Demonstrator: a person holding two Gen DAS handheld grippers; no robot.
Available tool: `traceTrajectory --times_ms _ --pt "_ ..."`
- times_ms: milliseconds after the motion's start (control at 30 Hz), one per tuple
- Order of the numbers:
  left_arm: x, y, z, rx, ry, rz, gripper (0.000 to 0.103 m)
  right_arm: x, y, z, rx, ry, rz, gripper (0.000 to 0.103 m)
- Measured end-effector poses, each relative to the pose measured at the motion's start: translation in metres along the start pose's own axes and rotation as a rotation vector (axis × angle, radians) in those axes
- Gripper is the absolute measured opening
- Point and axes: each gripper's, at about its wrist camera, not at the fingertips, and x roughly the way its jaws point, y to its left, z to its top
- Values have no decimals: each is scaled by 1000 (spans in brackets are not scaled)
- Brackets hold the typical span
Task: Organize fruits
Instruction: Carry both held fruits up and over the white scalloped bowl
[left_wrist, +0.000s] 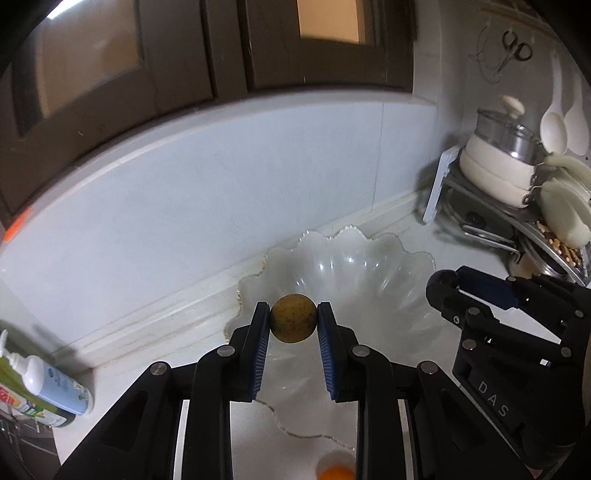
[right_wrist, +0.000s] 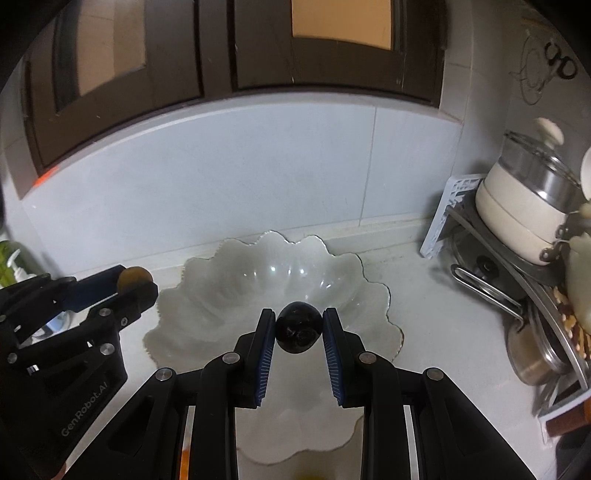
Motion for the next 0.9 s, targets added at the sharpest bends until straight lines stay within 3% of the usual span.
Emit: traceTrajectory --times_ms 500,900 --pt "87 -5 10 8 230 -18 27 88 -15 5 9 248 5 28" --pt "132 -8 -2 3 374 -6 27 122 -24 -2 6 349 -25 28"
